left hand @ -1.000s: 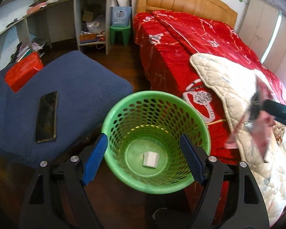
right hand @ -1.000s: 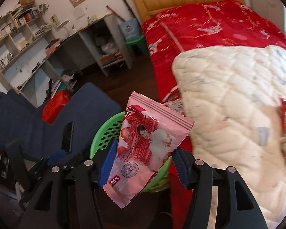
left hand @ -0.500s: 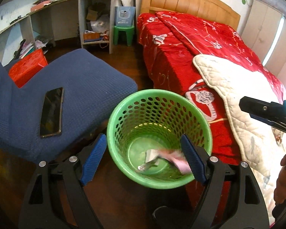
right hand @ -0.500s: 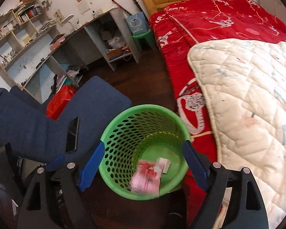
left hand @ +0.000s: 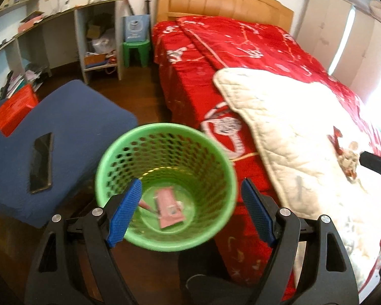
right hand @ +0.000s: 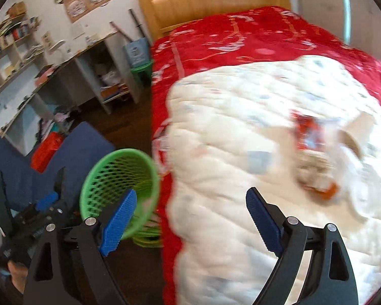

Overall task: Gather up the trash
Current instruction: 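Grasp the crumpled tissue with the left tool while the right tool grasps the clear lid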

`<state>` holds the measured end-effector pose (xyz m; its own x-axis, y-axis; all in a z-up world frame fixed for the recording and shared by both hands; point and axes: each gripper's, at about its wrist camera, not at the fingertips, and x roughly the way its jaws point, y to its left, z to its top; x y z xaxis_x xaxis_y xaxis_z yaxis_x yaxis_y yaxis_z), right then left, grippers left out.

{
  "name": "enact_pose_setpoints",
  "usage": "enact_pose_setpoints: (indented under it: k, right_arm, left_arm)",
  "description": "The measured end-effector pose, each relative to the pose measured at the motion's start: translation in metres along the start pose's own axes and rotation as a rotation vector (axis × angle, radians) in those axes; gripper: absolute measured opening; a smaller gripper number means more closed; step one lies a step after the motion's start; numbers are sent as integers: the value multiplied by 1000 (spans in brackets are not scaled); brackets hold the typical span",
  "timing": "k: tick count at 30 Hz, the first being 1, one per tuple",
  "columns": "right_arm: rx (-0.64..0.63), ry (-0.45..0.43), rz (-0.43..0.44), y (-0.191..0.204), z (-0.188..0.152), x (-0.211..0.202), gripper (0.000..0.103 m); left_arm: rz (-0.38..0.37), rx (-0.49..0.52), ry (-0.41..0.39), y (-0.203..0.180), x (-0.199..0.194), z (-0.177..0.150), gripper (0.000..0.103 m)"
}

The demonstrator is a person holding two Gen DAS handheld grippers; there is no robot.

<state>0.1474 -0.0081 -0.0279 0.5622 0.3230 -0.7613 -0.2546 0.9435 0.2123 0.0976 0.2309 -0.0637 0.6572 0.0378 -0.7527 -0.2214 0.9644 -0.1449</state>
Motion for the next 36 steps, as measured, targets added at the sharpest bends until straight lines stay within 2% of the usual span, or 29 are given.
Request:
enact_pose_setpoints:
  k: [8,12,18,24,28,36]
  right_arm:
    - [42,-25,-177,-97,-23,-39,91]
    - [58,-10,-235,-141,-33,-47,91]
    - [36,33,-288,-187,-39,-39,92]
    - [35,80,-289,-224,-43,-22,92]
    - [39,100,-260,-238,-43,-12,93]
    - [-31,132,-247,-240,-36,5,94]
  left_arm:
    - [-62,89,8,-64,6,1,79]
    - [-100,121,25,-96,13,1,79]
    - [-145,208,45,-155,27,4,79]
    - [-197,268,66,-208,42,7,79]
    - [-230,304,81,-238,51,8,79]
    - [-284,359,135,-292,78,8,79]
